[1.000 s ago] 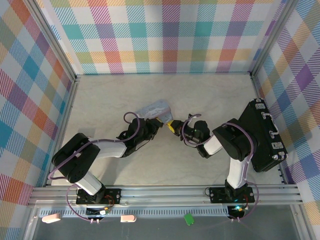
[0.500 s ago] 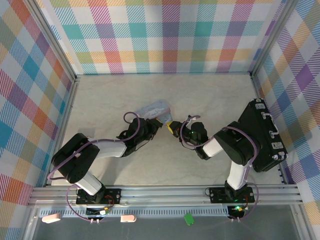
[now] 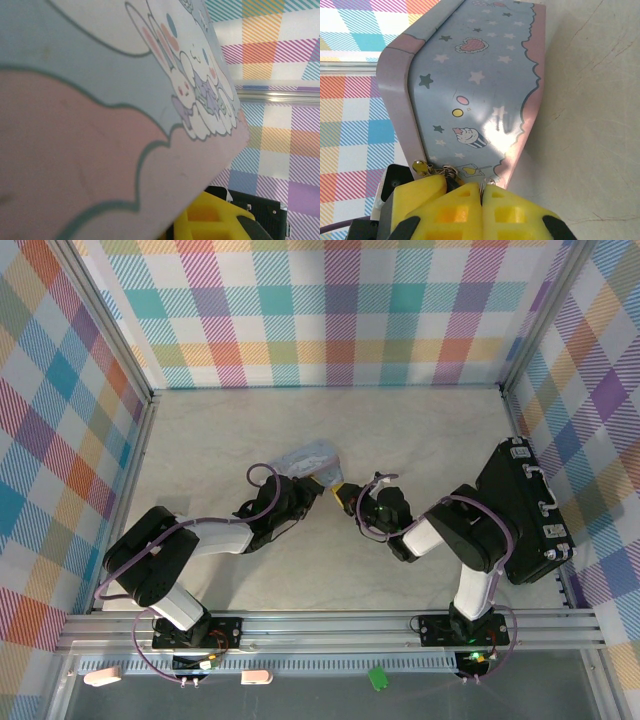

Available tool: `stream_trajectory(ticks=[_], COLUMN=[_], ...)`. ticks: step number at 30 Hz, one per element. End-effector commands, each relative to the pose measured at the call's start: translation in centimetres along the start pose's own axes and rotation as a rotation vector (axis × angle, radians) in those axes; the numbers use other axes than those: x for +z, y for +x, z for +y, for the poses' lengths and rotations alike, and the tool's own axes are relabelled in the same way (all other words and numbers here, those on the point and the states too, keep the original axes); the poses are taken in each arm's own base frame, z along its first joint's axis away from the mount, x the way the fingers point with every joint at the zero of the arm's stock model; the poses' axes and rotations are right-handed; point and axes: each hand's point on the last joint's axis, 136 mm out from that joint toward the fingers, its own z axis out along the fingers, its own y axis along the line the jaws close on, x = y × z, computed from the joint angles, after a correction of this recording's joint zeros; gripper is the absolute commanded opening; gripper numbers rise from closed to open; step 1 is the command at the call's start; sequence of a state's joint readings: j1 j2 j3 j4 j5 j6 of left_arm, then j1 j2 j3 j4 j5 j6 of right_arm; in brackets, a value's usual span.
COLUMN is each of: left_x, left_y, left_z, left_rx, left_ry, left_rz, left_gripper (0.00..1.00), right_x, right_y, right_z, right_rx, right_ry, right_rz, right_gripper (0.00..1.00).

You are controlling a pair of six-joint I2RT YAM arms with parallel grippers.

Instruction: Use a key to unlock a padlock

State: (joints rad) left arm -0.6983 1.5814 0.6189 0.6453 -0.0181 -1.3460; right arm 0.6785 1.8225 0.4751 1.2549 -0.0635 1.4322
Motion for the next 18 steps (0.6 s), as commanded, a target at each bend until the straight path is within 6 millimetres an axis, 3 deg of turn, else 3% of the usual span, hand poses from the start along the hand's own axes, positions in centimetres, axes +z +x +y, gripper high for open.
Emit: stream_trajectory(ticks=[1,8,13,18], left_x=[-0.9,-0.9,-1.1,-1.3], left_y=[5.0,5.1,5.5,5.9], left_z=[-7.5,-7.4,-7.5,-5.4], left_rx=[0.014,0.015,0.028,0.071], left_ry=[0.226,0.225,0.223,0.145], left_rz=[0.207,0.210,0.226,0.235], left_gripper=[0.00,0.00,0.00,0.00], right_x=[0.7,0.7,0.6,0.6], right_y=[6.4,7.0,5.9,5.0], right_z=[4.4,4.8,4.3,4.8], right_rx=[-0.065,-0.074,-0.077,-0.067], right_ry=[-0.152,-0.158,-0.143,-0.155], right_rz=[0.233,0.241,0.202,0.224], right_gripper=[0.00,0.00,0.00,0.00])
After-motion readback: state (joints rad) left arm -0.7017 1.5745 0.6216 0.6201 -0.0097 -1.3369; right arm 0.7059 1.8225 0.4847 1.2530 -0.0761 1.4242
